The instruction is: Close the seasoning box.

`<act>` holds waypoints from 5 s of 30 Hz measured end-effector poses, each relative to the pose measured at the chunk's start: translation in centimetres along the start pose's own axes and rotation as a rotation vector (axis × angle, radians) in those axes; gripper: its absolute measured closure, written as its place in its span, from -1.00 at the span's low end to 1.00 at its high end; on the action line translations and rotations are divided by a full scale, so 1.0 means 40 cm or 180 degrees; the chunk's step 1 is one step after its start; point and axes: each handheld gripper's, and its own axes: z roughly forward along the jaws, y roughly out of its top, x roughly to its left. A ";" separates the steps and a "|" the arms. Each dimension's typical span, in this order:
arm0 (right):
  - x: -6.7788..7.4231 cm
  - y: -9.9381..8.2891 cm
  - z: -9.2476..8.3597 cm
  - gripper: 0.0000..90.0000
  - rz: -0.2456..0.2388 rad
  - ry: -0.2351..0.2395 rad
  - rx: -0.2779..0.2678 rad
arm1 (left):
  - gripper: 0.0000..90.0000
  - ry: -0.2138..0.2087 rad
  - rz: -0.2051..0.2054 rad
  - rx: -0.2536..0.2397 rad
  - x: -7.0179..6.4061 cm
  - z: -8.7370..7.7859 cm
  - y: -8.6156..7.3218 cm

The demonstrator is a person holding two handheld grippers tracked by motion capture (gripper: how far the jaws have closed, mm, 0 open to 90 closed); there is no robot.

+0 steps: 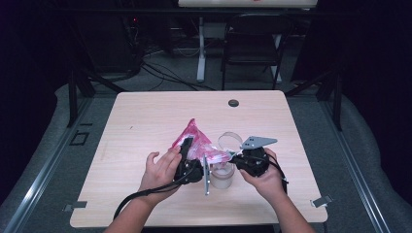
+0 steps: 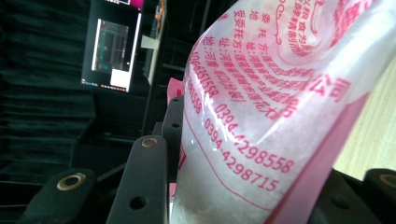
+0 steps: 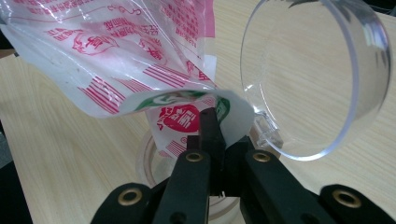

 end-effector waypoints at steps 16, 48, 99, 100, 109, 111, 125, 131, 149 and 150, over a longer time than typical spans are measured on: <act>0.008 0.003 -0.009 1.00 0.0004 0.0014 -0.0100 | 0.51 -0.0216 -0.0319 0.0055 -0.014 0.016 -0.030; 0.015 0.015 -0.008 1.00 0.0001 -0.0001 -0.0266 | 0.53 -0.0612 -0.0952 0.0061 -0.069 0.044 -0.064; 0.045 0.024 0.013 0.50 -0.0024 0.0212 -0.0410 | 0.62 -0.1604 -0.2441 0.0051 -0.165 0.099 -0.139; 0.045 0.024 0.012 0.49 -0.0017 0.0215 -0.0419 | 0.62 -0.1626 -0.2463 0.0055 -0.164 0.099 -0.141; 0.048 0.029 0.005 0.26 0.0008 0.0300 -0.0506 | 0.63 -0.1717 -0.2655 0.0030 -0.162 0.104 -0.157; 0.048 0.031 0.000 0.24 0.0016 0.0318 -0.0543 | 0.63 -0.1766 -0.2751 0.0023 -0.160 0.106 -0.164; 0.038 0.043 -0.045 0.15 -0.0053 0.0180 -0.0736 | 0.65 -0.2041 -0.3405 -0.0128 -0.103 0.127 -0.242; 0.030 0.038 -0.050 0.23 -0.0046 0.0090 -0.0675 | 0.65 -0.1962 -0.3587 -0.0180 -0.061 0.112 -0.298; 0.006 0.039 -0.081 0.05 0.0049 -0.0060 -0.0815 | 0.64 -0.1619 -0.4096 0.0071 -0.019 0.065 -0.510; 0.006 0.039 -0.081 0.06 0.0032 -0.0061 -0.0804 | 0.64 -0.1587 -0.4116 0.0094 -0.018 0.062 -0.519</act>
